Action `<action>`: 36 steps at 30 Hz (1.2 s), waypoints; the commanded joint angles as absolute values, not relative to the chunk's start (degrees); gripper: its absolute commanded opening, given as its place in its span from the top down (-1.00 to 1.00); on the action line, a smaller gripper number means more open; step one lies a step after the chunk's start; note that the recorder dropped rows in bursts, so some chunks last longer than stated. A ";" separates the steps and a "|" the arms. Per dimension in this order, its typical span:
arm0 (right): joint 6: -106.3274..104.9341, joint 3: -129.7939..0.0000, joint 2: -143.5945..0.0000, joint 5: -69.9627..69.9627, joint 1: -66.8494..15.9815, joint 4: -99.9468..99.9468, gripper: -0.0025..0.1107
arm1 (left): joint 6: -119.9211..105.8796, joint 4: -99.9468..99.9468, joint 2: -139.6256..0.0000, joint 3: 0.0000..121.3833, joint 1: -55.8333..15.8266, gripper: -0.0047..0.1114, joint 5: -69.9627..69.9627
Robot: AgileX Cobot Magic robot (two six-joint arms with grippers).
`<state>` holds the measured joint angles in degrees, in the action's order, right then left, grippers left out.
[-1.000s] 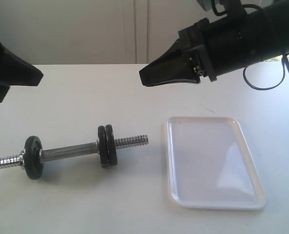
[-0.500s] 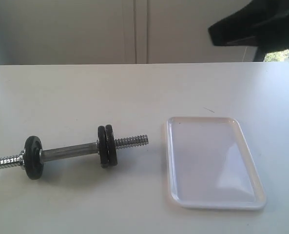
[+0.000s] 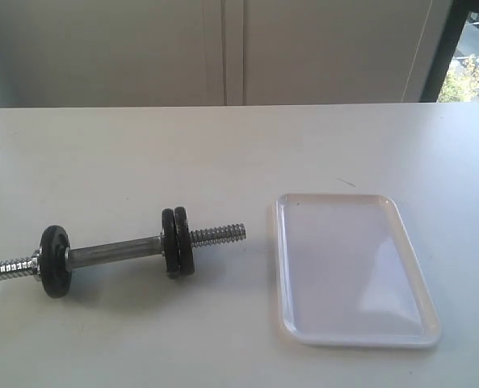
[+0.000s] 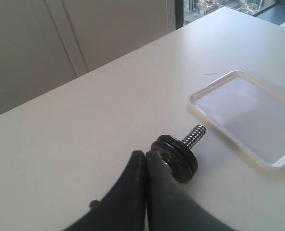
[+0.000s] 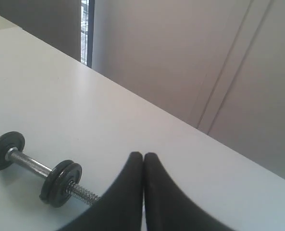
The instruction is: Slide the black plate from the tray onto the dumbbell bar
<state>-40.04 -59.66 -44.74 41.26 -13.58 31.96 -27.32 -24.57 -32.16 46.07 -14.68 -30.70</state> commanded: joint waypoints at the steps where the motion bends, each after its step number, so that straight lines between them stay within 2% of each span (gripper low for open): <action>1: -39.78 -59.30 -44.25 40.33 -13.11 31.48 0.96 | -26.89 -25.56 -31.46 45.71 -14.99 0.92 -30.48; 24: -39.78 -59.30 -44.25 40.33 -13.11 31.48 0.96 | -26.89 -25.56 -31.09 45.71 -15.45 0.92 -30.48; 31: -39.78 -59.30 -44.26 40.33 -13.11 31.59 0.96 | -26.89 -25.59 -24.51 45.71 -8.46 0.92 -31.54; 36: -39.78 -59.30 -44.26 40.33 -13.11 31.59 0.96 | -28.24 -23.87 -18.47 44.67 -6.96 0.92 -31.16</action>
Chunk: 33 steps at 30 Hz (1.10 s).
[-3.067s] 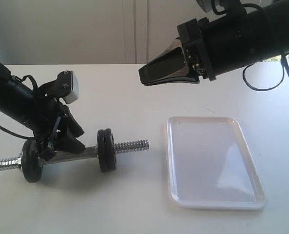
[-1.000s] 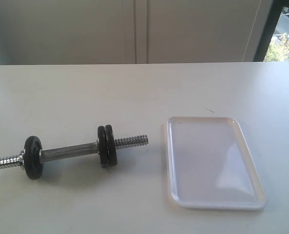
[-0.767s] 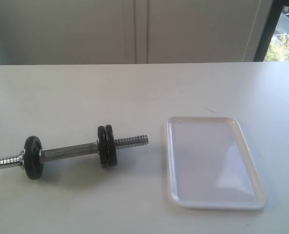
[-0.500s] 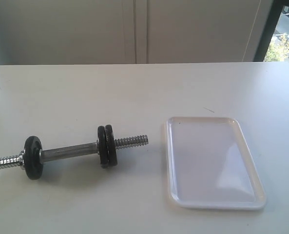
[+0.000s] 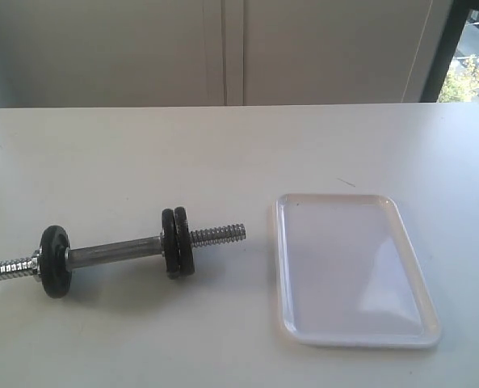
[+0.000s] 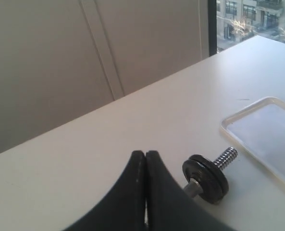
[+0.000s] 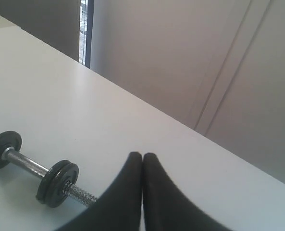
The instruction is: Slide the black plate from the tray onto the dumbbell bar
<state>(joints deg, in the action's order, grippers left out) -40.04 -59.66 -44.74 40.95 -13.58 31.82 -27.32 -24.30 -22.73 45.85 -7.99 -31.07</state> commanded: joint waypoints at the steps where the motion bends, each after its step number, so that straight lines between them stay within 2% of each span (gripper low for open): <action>1: -39.78 -59.30 -44.26 40.33 -13.11 31.59 0.96 | -29.48 -23.58 -16.98 43.77 -6.55 0.92 -31.01; 7: -39.78 -59.30 -44.26 40.33 -13.11 31.59 0.96 | -36.07 -23.46 -8.81 33.47 -2.71 0.92 -25.61; 14: -39.78 -59.30 -44.26 40.33 -13.11 31.59 0.96 | -34.52 -30.79 -0.04 18.90 -1.88 0.92 -6.03; 24: -39.89 -59.30 -44.14 40.06 -13.11 31.60 0.96 | -19.24 -46.24 0.00 4.16 -1.78 0.92 19.38; 33: -39.89 -59.30 -44.14 40.07 -13.11 31.70 0.96 | -9.07 -46.42 0.00 0.00 -0.67 0.92 19.34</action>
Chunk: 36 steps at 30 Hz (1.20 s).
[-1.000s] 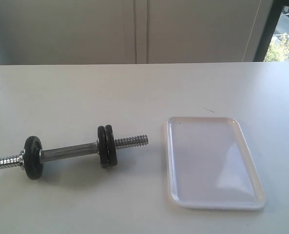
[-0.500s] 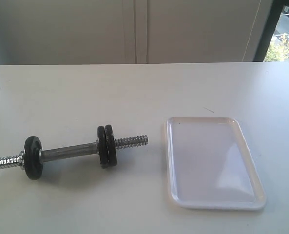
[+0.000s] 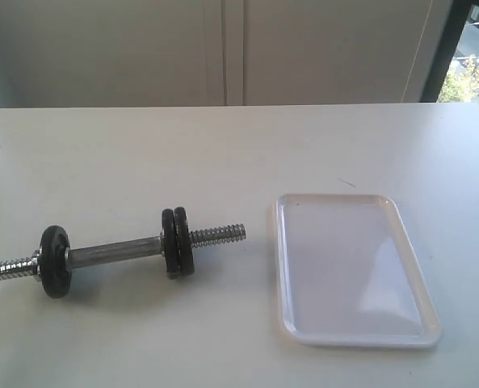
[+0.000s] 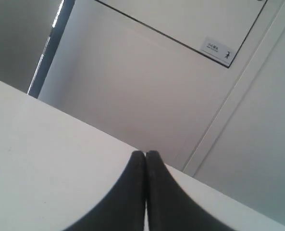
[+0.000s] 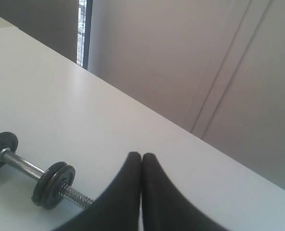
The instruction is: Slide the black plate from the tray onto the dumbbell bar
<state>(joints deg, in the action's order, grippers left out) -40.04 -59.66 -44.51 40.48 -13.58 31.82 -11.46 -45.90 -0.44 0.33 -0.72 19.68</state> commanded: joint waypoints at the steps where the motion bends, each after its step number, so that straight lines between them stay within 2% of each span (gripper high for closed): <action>1: -39.89 -59.30 -44.14 40.07 -13.11 31.70 0.96 | -9.07 -46.42 0.00 0.00 -0.73 0.92 19.12; 5: -39.89 -59.30 -44.14 40.07 -13.11 31.70 0.96 | -8.42 -41.33 0.00 0.00 -0.71 0.92 17.85; 11: -39.89 -59.30 -44.14 40.07 -13.11 31.70 0.96 | 11.60 -5.36 0.00 0.00 -0.71 0.92 12.22; 13: -39.89 -59.30 -44.14 40.07 -13.11 31.70 0.96 | 15.66 0.00 0.00 0.00 -0.71 0.92 11.07; 18: -39.89 -59.30 -44.14 40.07 -13.11 31.70 0.96 | 15.23 0.99 0.00 0.00 0.42 0.92 4.58; 23: -39.89 -59.30 -44.14 40.07 -13.11 31.70 0.96 | 10.56 0.99 0.00 0.00 2.24 0.92 -13.81; 36: -39.89 -59.30 -44.14 40.07 -13.11 31.70 0.96 | 0.00 -1.91 0.00 0.00 2.24 0.92 -14.48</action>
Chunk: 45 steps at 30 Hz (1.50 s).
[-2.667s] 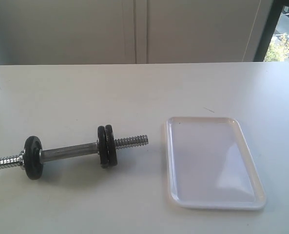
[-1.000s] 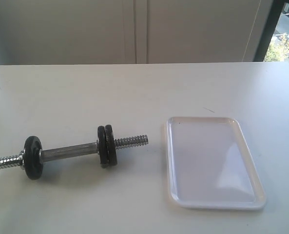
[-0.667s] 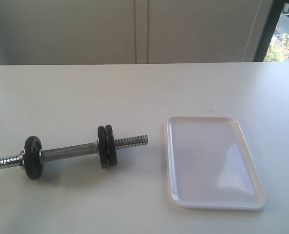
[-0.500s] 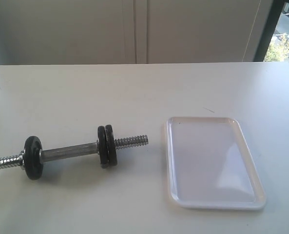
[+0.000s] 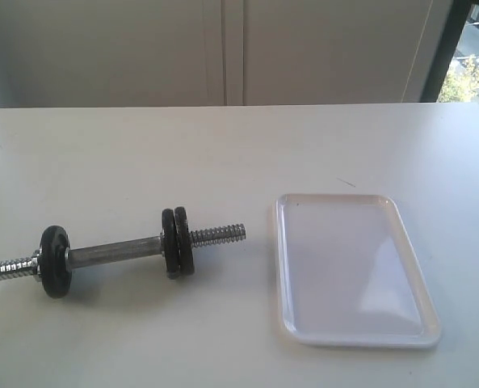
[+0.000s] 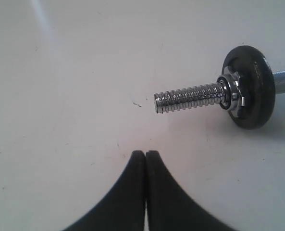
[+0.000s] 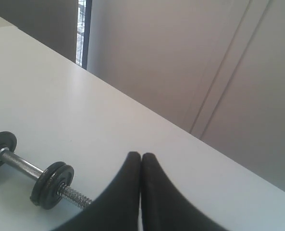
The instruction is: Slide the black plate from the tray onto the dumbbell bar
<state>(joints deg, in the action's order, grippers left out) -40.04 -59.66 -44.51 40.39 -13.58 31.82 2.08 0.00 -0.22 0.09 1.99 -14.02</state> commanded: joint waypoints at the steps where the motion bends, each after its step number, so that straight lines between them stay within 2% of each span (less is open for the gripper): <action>1: -39.89 -59.30 -44.14 40.07 -13.11 31.70 0.96 | 0.00 -2.05 0.00 0.00 2.24 0.92 -14.48; 14: -39.89 -59.30 -44.14 40.07 -13.11 31.70 0.96 | -4.92 -4.11 0.00 0.00 2.24 0.92 -14.38; 18: -39.89 -59.30 -44.14 40.07 -13.11 31.70 0.96 | -4.92 -4.14 0.00 0.00 5.99 0.92 -13.53; 30: -39.89 -59.30 -44.14 40.07 -13.11 31.70 0.96 | 2.77 -3.33 0.00 0.00 -1.38 0.92 -13.15; 45: -39.89 -59.30 -44.14 40.07 -13.11 31.70 0.96 | 2.62 -2.39 0.00 0.00 -2.63 0.92 -13.26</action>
<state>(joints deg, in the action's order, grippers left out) -40.04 -59.66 -44.51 40.39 -13.58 31.82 2.27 -2.21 -0.22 0.09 -2.13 -13.38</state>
